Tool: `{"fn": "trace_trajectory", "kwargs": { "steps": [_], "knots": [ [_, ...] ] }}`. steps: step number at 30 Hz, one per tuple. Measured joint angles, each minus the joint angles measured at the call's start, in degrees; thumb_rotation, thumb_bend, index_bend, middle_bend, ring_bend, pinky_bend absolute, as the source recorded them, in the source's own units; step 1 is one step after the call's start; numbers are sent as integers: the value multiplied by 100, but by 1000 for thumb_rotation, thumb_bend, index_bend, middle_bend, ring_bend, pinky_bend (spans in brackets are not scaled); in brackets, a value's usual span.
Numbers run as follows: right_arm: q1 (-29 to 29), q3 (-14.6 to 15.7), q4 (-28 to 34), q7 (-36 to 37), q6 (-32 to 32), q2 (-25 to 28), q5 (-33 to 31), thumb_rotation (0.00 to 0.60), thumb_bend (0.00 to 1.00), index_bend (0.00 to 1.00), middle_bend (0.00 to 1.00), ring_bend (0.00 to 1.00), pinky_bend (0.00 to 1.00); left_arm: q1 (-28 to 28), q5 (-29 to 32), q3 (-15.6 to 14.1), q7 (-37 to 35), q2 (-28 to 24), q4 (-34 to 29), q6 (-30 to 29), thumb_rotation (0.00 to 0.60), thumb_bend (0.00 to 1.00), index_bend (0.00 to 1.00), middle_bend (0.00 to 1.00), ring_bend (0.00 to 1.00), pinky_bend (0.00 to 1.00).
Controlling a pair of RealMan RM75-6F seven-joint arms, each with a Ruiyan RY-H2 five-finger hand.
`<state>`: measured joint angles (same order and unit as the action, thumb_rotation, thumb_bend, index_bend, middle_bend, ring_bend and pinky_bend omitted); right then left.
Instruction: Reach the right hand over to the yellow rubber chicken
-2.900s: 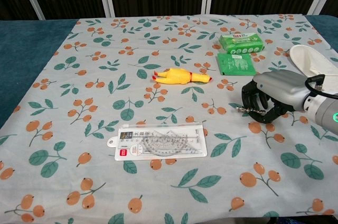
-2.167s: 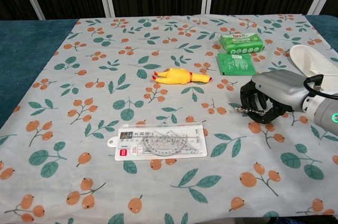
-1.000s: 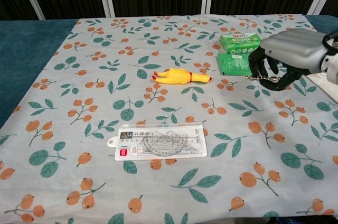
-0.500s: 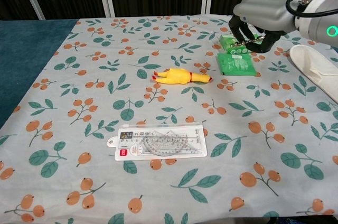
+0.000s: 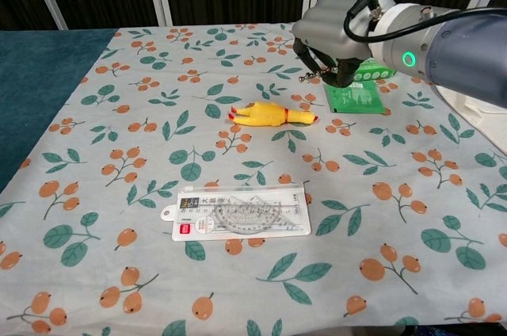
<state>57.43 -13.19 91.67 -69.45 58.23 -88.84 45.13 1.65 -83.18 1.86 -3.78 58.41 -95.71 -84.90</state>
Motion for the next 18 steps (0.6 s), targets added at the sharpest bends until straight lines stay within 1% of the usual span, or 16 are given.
{"fn": "trace_trajectory", "kwargs": {
  "steps": [7,14,18],
  "knots": [
    [391,-279,271,-54,44,-2,-659,600,393,559,520,530,384,0,-15,-4,-32,-5,-2,-1,600,301,37,37,33,20],
    [614,-283,556,12,187,133,-979,600,394,559,520,530,384,-7,-35,-10,-43,-6,3,-20,600,301,37,37,33,20],
    [699,-206,595,74,260,193,-1072,600,394,559,520,530,384,-6,-33,-11,-38,-5,3,-14,600,301,37,37,33,20]
  ]
}}
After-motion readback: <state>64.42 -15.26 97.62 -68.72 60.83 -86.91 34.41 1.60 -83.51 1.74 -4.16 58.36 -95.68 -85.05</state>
